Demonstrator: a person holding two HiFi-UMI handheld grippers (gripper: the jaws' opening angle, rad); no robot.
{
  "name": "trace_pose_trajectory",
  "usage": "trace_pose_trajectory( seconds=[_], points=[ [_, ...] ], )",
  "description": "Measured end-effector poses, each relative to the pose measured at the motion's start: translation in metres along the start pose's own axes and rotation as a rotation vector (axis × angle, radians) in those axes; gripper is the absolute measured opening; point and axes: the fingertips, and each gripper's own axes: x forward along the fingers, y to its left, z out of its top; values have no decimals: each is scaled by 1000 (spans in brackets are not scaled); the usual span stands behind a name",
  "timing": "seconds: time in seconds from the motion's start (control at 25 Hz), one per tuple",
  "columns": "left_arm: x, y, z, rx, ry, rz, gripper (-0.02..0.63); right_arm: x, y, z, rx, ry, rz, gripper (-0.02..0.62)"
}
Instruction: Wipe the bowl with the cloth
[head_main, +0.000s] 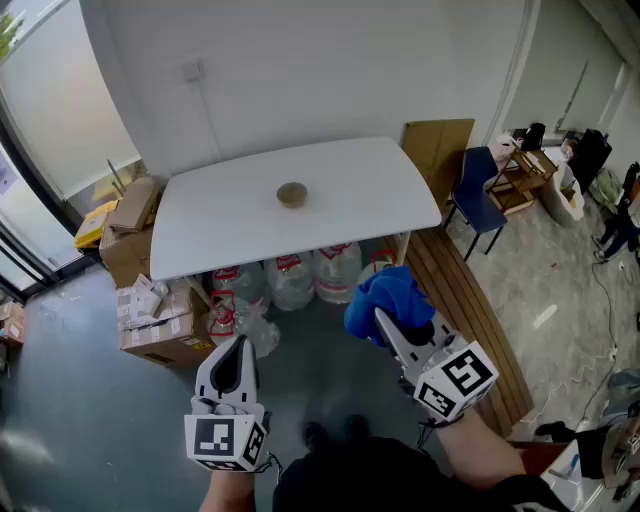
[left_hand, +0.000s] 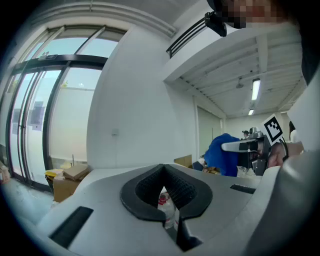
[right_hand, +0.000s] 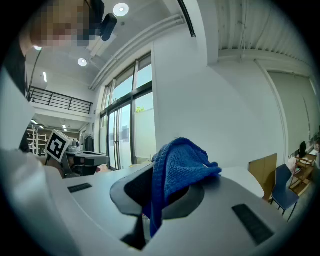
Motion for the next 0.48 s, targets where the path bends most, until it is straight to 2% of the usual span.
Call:
trace_pose_trajectory(
  seconds=[0.48],
  points=[
    [22,-33,2,2,21,-10,9,-25,-35,-2,52,-8,11,28]
  ],
)
